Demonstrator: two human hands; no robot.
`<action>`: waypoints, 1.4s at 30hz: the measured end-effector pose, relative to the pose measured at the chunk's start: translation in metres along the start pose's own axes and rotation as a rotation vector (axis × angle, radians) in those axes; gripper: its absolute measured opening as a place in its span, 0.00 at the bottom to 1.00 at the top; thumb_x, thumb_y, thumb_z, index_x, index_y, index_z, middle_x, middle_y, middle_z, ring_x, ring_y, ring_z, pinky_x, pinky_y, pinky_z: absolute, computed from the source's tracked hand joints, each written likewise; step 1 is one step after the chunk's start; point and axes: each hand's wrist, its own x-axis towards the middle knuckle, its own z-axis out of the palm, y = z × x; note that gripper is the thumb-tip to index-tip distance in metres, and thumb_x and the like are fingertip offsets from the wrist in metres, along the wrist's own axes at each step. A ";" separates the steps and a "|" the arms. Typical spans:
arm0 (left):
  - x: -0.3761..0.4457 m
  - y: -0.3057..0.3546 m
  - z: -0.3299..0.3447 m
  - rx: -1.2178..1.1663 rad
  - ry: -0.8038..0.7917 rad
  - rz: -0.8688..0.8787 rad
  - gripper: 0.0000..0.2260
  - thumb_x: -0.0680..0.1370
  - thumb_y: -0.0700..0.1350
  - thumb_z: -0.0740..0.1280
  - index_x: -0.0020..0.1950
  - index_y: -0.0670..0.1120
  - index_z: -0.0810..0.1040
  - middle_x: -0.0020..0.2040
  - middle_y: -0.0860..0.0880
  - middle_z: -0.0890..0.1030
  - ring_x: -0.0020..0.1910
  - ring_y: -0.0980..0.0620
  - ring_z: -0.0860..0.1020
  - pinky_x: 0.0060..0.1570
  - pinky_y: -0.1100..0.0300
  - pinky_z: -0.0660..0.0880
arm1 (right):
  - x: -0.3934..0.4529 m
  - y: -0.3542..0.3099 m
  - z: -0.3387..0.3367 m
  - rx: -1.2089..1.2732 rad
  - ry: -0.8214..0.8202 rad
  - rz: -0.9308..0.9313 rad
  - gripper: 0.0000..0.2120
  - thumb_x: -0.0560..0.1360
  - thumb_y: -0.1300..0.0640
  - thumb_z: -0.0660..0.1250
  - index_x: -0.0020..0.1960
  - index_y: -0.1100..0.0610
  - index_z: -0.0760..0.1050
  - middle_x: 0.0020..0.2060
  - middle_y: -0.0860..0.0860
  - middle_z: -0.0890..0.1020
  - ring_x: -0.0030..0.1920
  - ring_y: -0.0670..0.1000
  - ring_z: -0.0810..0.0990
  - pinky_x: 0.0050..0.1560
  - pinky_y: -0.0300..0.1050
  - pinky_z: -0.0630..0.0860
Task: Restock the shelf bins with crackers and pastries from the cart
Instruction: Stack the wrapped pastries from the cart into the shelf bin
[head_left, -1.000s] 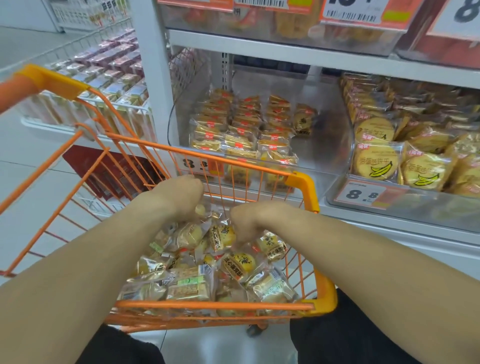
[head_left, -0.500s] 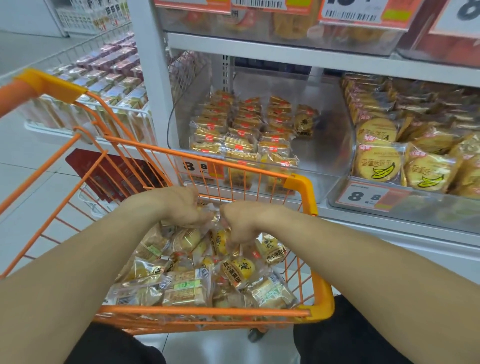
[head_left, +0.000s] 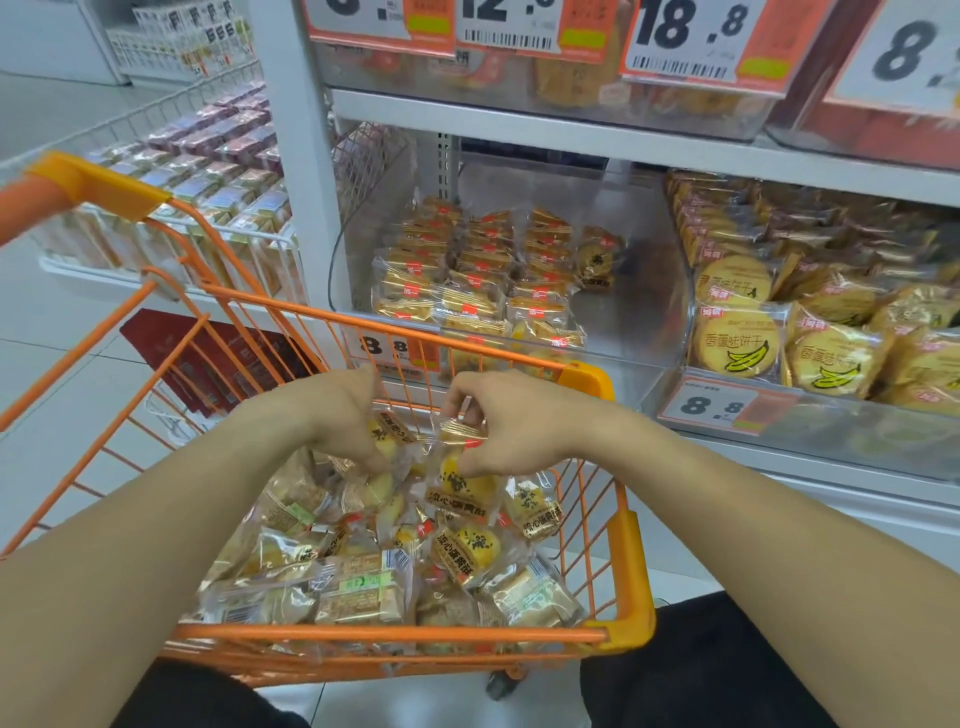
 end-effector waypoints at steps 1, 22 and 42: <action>-0.002 -0.001 -0.003 -0.044 -0.014 0.034 0.42 0.68 0.51 0.78 0.75 0.45 0.59 0.69 0.47 0.73 0.59 0.47 0.77 0.55 0.55 0.78 | -0.004 0.001 -0.005 0.056 0.023 -0.016 0.20 0.72 0.52 0.74 0.61 0.52 0.73 0.45 0.48 0.78 0.41 0.47 0.76 0.38 0.44 0.74; -0.028 0.036 -0.021 -1.630 0.165 0.579 0.32 0.67 0.43 0.73 0.68 0.34 0.70 0.60 0.34 0.77 0.52 0.37 0.76 0.50 0.45 0.75 | -0.008 0.010 -0.025 1.298 0.553 0.033 0.14 0.84 0.51 0.60 0.53 0.58 0.80 0.40 0.54 0.83 0.39 0.52 0.81 0.36 0.43 0.78; -0.037 0.063 -0.015 -1.308 -0.091 0.469 0.15 0.75 0.47 0.73 0.60 0.44 0.78 0.56 0.37 0.83 0.53 0.36 0.82 0.36 0.57 0.77 | -0.012 0.031 -0.033 0.214 0.592 -0.198 0.14 0.85 0.51 0.56 0.64 0.52 0.77 0.54 0.52 0.75 0.59 0.45 0.72 0.62 0.38 0.69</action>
